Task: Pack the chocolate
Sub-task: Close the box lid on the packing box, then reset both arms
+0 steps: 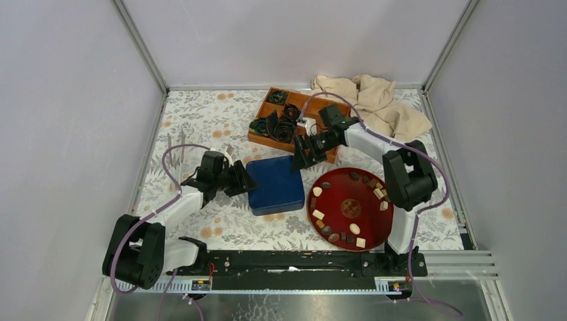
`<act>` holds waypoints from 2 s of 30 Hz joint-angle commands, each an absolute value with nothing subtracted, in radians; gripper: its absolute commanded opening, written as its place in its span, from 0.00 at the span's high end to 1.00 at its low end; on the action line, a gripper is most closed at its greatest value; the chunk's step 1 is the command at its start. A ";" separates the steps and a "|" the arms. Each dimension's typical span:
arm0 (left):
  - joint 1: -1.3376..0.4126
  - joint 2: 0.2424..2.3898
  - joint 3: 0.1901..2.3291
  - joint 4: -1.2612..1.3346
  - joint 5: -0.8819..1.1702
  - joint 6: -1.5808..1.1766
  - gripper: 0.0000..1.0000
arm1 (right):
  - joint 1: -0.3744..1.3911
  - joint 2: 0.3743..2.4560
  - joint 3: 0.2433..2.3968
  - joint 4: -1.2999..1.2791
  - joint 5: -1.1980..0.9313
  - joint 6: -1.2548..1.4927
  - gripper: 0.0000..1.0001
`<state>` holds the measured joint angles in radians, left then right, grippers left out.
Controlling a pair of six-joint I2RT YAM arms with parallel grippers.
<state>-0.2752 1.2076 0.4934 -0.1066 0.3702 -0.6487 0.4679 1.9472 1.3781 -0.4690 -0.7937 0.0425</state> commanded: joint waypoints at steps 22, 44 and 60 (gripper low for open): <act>-0.294 1.237 0.488 -0.110 0.373 -0.620 0.50 | 0.762 1.805 1.188 -0.625 -0.383 -0.560 0.95; -0.295 1.216 0.500 -0.093 0.368 -0.616 0.51 | 0.656 2.028 1.573 -0.654 -0.260 -0.472 0.94; -0.250 0.701 0.832 -0.309 0.145 -0.497 0.01 | 0.280 1.386 1.663 -0.685 -0.550 -0.375 0.00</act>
